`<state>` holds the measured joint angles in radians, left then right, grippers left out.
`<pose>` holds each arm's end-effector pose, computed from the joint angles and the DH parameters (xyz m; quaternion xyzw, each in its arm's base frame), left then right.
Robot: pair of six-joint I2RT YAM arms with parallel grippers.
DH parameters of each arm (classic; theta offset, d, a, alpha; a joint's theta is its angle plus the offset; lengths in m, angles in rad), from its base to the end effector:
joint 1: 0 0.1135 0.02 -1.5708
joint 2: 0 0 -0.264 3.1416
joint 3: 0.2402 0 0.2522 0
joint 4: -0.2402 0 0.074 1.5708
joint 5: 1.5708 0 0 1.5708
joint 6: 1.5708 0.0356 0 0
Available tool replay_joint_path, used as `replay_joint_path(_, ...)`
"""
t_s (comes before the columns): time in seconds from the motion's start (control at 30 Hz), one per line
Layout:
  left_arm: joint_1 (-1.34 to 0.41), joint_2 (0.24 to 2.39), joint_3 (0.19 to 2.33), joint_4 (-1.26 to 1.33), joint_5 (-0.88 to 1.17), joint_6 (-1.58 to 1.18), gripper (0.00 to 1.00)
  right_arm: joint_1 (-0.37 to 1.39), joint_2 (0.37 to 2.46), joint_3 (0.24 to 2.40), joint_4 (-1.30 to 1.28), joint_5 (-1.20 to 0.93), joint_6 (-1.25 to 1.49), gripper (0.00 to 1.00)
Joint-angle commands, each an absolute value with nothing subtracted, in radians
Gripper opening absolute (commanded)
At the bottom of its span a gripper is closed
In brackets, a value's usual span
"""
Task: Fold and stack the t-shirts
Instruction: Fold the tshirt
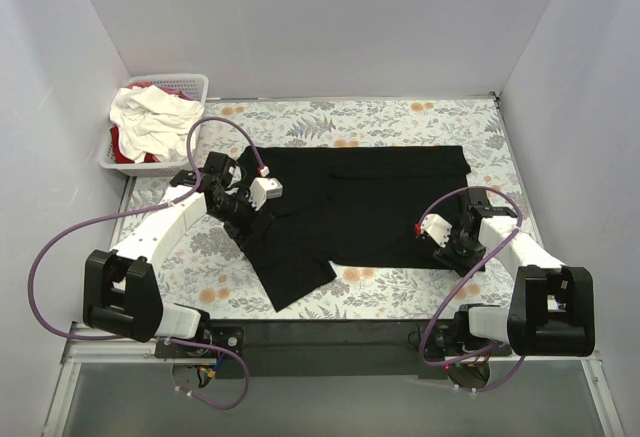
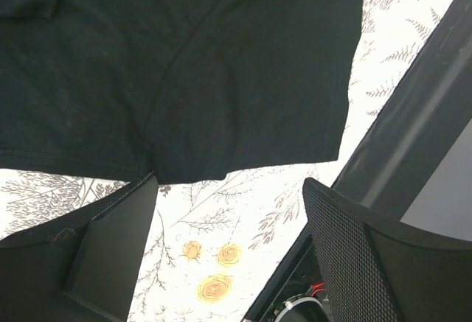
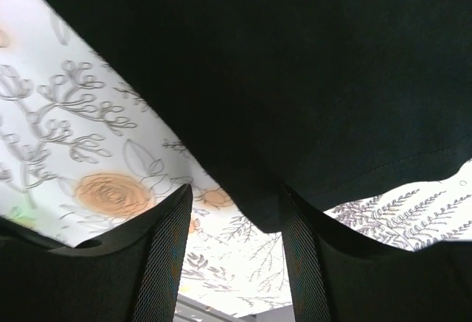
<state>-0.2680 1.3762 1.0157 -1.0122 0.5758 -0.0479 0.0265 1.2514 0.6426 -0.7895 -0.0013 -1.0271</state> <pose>0.2261 -0.0822 0.2404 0.1327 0.9453 -0.2939 0.0492 0.1911 0.0051 0.1653 -0.5009 0.8612 -0.0408 0.0759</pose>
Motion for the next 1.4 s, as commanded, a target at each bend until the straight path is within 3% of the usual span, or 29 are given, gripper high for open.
replay_joint_path(0.0, -0.273, 1.345, 0.983, -0.999, 0.563, -0.014, 0.79, 0.029, 1.252, 0.603, -0.684, 0.084, -1.120, 0.57)
replay_joint_path(0.2, -0.325, 1.318, 0.905, -0.994, 0.531, -0.009, 0.79, 0.029, 1.258, 0.565, -0.612, 0.101, -1.124, 0.54)
replay_joint_path(0.3, -0.362, 1.299, 0.878, -0.980, 0.514, -0.006, 0.78, 0.032, 1.264, 0.538, -0.568, 0.106, -1.124, 0.40)
replay_joint_path(0.33, -0.376, 1.299, 0.871, -0.976, 0.499, -0.009, 0.78, 0.031, 1.266, 0.535, -0.561, 0.106, -1.123, 0.27)
replay_joint_path(0.43, -0.432, 1.290, 0.836, -0.943, 0.466, -0.017, 0.73, 0.032, 1.276, 0.538, -0.549, 0.098, -1.108, 0.01)
replay_joint_path(0.8, -0.620, 1.298, 0.762, -0.776, 0.299, -0.075, 0.59, 0.031, 1.232, 0.571, -0.589, 0.048, -1.101, 0.01)
replay_joint_path(1.23, -0.712, 1.399, 0.624, -0.658, 0.178, -0.090, 0.47, 0.032, 1.244, 0.612, -0.610, 0.041, -1.092, 0.01)
replay_joint_path(1.27, -0.716, 1.396, 0.617, -0.658, 0.167, -0.094, 0.43, 0.032, 1.244, 0.612, -0.615, 0.041, -1.092, 0.01)
replay_joint_path(1.3, -0.721, 1.391, 0.614, -0.661, 0.164, -0.095, 0.29, 0.032, 1.240, 0.612, -0.615, 0.040, -1.094, 0.01)
replay_joint_path(1.37, -0.729, 1.372, 0.618, -0.692, 0.181, -0.106, 0.18, 0.031, 1.229, 0.611, -0.626, 0.038, -1.097, 0.01)
